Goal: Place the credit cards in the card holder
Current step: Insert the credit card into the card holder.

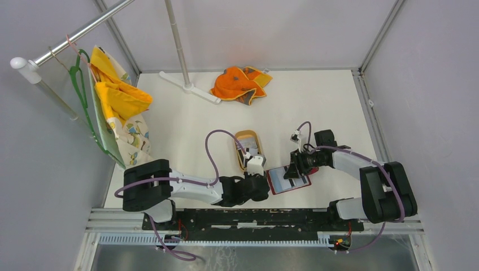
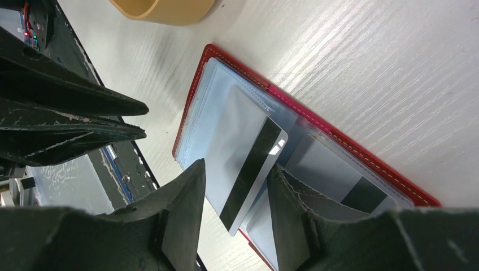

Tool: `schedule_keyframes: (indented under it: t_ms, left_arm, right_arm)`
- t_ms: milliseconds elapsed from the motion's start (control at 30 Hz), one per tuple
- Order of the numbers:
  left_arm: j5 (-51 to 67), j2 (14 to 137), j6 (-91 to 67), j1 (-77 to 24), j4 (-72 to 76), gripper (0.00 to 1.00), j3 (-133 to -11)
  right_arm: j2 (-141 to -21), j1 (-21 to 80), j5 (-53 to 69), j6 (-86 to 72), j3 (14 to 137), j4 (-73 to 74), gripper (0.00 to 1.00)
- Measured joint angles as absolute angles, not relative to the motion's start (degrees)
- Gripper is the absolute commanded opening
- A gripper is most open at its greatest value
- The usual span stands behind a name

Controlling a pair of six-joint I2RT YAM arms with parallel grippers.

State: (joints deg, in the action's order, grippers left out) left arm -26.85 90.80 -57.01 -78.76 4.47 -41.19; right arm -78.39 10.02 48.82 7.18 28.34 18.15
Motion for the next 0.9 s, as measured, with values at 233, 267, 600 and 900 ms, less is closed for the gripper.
schedule_keyframes:
  t_ms: [233,267,600,900]
  left_arm:
    - [-26.76,93.10,-56.97,-78.26,4.78,0.22,-41.65]
    - [-26.68,93.62,-56.97,-78.13,4.84,0.21,-41.85]
    - [-25.06,97.58,-56.95,-77.03,7.88,0.18,-43.97]
    - [-23.11,99.31,-56.95,-76.86,10.07,0.17,-45.04]
  right_arm:
    - [-78.32,10.11,48.56,9.13,28.80,19.38,0.51]
    - [-78.26,10.26,48.53,9.28,28.80,19.42,0.51]
    - [-76.82,14.59,45.76,9.34,28.80,18.94,0.51]
    - [-75.24,16.80,42.28,10.17,28.82,17.65,0.54]
